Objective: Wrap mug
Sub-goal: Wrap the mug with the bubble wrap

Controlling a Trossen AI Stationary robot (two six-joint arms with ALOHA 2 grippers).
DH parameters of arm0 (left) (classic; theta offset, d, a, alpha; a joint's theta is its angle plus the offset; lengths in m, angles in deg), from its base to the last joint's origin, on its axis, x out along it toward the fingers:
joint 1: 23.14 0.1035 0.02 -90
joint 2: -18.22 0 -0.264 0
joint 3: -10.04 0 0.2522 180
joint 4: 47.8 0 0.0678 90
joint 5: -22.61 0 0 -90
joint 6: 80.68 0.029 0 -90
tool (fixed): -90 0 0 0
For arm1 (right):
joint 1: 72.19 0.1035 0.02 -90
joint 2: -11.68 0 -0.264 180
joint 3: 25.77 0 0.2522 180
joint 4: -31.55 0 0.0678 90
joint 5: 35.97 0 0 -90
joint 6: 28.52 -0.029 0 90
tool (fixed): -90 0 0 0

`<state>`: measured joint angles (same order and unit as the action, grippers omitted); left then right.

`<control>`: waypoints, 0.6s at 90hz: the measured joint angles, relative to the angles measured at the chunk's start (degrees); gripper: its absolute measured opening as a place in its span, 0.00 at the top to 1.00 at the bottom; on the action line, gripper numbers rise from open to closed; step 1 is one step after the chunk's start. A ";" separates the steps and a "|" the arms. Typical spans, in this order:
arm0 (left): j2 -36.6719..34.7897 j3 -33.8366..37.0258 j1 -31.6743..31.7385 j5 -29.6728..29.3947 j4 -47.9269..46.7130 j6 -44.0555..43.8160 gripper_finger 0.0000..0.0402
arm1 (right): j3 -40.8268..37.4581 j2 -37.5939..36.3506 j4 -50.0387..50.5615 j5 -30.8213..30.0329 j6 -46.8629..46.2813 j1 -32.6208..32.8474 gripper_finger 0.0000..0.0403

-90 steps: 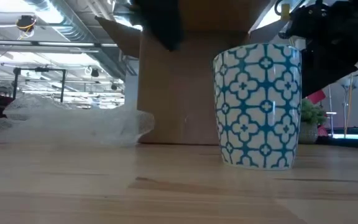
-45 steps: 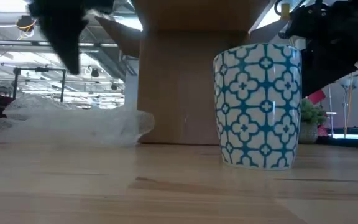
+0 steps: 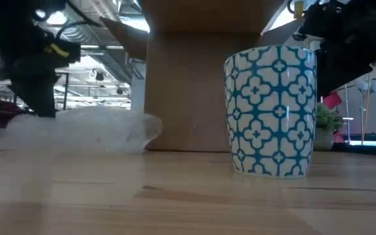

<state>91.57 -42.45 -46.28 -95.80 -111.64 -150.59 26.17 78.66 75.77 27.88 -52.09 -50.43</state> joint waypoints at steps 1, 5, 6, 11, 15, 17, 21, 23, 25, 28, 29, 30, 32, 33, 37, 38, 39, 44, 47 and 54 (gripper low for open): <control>0.01 0.35 0.09 -0.01 0.51 0.15 0.73 | 0.00 0.00 0.00 0.01 0.01 0.00 0.41; 0.01 1.45 0.38 0.27 2.70 1.19 0.74 | 0.00 0.00 0.03 0.01 0.02 0.00 0.41; 0.01 1.67 0.40 0.49 3.44 1.46 0.74 | 0.00 0.00 0.04 0.02 0.02 0.00 0.41; 0.01 2.28 0.45 1.44 6.36 2.93 0.77 | 0.00 0.00 0.03 0.00 0.02 0.00 0.41; 0.01 2.52 0.36 1.73 8.12 3.63 0.81 | 0.00 0.00 0.07 0.02 0.02 0.00 0.41; 0.01 2.54 0.23 1.86 8.72 4.04 0.84 | 0.00 0.00 0.02 0.00 0.02 0.00 0.41; 0.01 2.46 -0.06 1.91 10.06 4.63 0.90 | 0.00 0.00 0.04 0.02 0.03 0.01 0.41; 0.01 2.37 -0.23 1.91 10.79 4.96 0.93 | 0.00 0.00 0.07 0.00 0.04 0.00 0.41; 0.01 2.28 -0.48 1.93 11.61 5.35 0.96 | 0.00 0.00 0.04 0.00 0.06 0.00 0.41; 0.01 2.15 -0.86 1.92 12.74 5.59 0.98 | 0.00 0.00 0.04 0.00 0.18 0.00 0.41; 0.01 2.07 -1.00 1.93 13.05 5.62 0.98 | 0.00 0.00 0.05 0.00 0.21 0.00 0.41; 0.01 1.96 -1.13 1.93 13.33 5.65 0.98 | 0.00 0.00 0.06 0.00 0.22 0.00 0.41; 0.03 1.72 -1.50 1.94 13.90 5.65 0.99 | 0.00 0.00 0.05 0.00 0.24 0.01 0.41; 0.03 1.55 -1.69 1.95 14.09 5.66 0.99 | 0.00 0.00 0.07 0.00 0.24 0.02 0.41; 0.03 0.55 -2.58 1.95 14.66 5.66 0.99 | 0.00 0.00 0.09 0.02 0.24 0.00 0.41; 0.03 0.27 -2.84 1.95 14.86 5.66 1.00 | 0.00 0.00 0.09 0.02 0.24 0.00 0.41; 0.03 -0.05 -3.10 1.93 14.97 5.66 1.00 | 0.00 0.00 0.09 0.01 0.24 0.00 0.41; 0.03 -2.16 -4.51 1.89 14.97 5.74 1.00 | 0.00 0.00 0.07 0.02 0.24 0.01 0.41; 0.03 -3.58 -5.35 1.81 14.84 6.09 1.00 | -0.02 0.00 0.11 0.02 0.24 0.00 0.41; 0.03 -7.32 -7.44 0.58 14.85 7.72 1.00 | -0.02 0.00 0.09 0.01 0.24 0.00 0.41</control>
<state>91.60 -49.76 -53.72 -95.22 -96.79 -142.86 26.14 78.66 75.86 27.89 -51.86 -50.43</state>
